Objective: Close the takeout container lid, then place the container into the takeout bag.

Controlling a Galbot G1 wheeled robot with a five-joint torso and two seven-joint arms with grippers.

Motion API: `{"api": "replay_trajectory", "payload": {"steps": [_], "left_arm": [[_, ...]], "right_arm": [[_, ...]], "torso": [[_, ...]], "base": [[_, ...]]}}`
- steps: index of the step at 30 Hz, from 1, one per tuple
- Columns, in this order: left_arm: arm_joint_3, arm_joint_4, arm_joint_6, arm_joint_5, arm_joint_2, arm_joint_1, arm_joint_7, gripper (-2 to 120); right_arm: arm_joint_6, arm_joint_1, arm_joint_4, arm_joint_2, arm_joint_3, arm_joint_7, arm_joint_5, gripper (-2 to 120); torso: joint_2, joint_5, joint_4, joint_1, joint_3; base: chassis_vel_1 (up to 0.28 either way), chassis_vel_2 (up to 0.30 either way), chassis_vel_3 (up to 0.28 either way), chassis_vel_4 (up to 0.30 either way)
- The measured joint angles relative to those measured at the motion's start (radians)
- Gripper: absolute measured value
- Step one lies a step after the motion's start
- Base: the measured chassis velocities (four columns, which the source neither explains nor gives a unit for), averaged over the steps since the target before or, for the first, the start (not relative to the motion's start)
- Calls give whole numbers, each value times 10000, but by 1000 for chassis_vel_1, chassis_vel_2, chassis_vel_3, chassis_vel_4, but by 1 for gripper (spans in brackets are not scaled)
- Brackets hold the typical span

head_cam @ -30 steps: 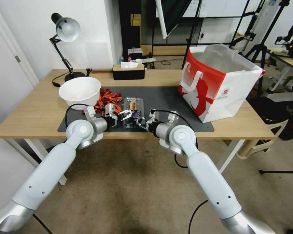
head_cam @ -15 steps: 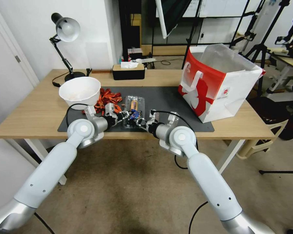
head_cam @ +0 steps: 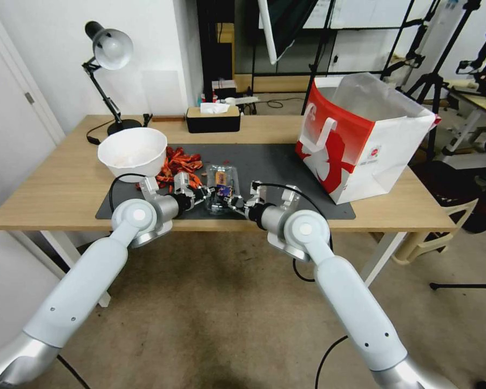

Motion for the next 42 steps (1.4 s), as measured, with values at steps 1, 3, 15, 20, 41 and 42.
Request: {"api": "replay_trajectory", "payload": {"steps": [1, 3, 15, 20, 41, 42], "left_arm": [[0, 0, 0, 0, 0, 0, 0, 0], [-41, -28, -9, 4, -22, 57, 0, 0], [-366, -363, 17, 23, 162, 376, 76, 0], [-1431, -989, 5, 40, 331, 1300, 32, 0], [-1362, -1695, -614, 54, 538, 1003, 860, 0], [-1252, -1715, -709, 88, 544, 814, 877, 0]], "right_arm": [[0, 0, 0, 0, 0, 0, 0, 0], [116, -250, 477, -320, 142, -167, -421, 0], [3152, -3043, 2377, -1832, 710, -1880, -7188, 0], [4339, -3855, 2541, -1894, 422, -1719, -9414, 0], [7230, -7316, 2181, -522, 484, -477, -13057, 80], [7268, -7325, 2169, -506, 489, -488, -13073, 84]], "torso": [[0, 0, 0, 0, 0], [0, 1, 0, 0, 0], [1, -3, -8, -1, -1], [1, -3, 10, 0, -1], [1, -1, 1, -1, 0], [0, -1, 1, -1, 0]], "base": [[0, 0, 0, 0], [0, 0, 0, 0], [0, 0, 0, 0], [0, 0, 0, 0], [0, 0, 0, 0], [0, 0, 0, 0]]}}
